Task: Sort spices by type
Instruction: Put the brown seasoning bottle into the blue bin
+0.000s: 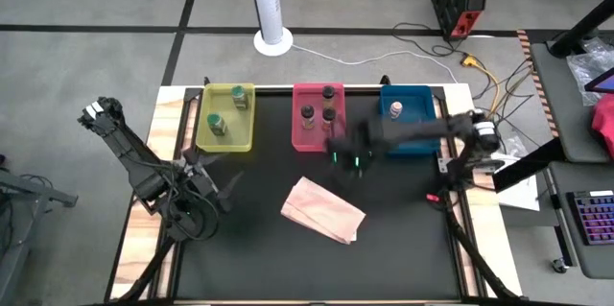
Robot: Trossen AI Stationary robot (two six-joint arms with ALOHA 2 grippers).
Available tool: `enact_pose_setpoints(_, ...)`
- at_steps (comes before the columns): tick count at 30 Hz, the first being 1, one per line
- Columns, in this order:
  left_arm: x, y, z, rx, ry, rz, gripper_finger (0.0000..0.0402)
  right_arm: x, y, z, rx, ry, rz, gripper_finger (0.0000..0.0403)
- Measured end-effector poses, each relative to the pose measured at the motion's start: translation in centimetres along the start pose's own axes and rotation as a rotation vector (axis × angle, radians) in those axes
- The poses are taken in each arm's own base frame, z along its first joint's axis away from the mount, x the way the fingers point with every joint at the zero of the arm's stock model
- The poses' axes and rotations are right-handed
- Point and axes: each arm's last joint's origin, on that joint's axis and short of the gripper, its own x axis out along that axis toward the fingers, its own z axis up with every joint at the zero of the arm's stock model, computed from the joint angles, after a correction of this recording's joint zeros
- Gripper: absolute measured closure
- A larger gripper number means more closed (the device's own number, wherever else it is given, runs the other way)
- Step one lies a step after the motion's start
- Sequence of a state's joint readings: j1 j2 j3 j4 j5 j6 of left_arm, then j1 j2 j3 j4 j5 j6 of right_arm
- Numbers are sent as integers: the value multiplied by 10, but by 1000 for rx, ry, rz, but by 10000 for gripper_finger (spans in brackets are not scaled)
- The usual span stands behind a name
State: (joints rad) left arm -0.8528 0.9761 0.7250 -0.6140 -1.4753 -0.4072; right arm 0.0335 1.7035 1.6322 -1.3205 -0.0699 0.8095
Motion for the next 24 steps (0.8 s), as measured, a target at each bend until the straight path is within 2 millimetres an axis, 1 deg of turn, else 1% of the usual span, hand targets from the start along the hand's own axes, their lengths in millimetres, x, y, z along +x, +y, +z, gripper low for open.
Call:
enact_pose_setpoints(2, 0, 0, 0, 8, 0, 0, 127, -12, -25, 21, 57, 3, -16, 237)
enact_pose_setpoints(5, 0, 0, 0, 13, -2, 4, 127, -26, -62, 43, 123, 12, -64, 237)
enact_pose_setpoints(8, 0, 0, 0, 13, -2, 4, 127, -38, -99, 53, 197, 40, -176, 237)
enact_pose_setpoints(10, 0, 0, 0, 13, -2, 5, 127, -45, -118, 58, 228, 7, -144, 237)
enact_pose_setpoints(12, 0, 0, 0, 12, -3, 6, 127, -50, -135, 61, 262, 9, -127, 237)
enact_pose_setpoints(14, 0, 0, 0, 12, -3, 7, 127, -51, -154, 63, 290, 26, -142, 237)
enact_pose_setpoints(18, 0, 0, 0, 8, -4, 6, 127, -45, -187, 67, 313, 55, -160, 237)
enact_pose_setpoints(22, 0, 0, 0, 5, -4, 6, 127, -35, -217, 66, 344, 112, -171, 237)
enact_pose_setpoints(24, 0, 0, 0, 5, -4, 6, 127, -29, -227, 65, 354, 131, -172, 237)
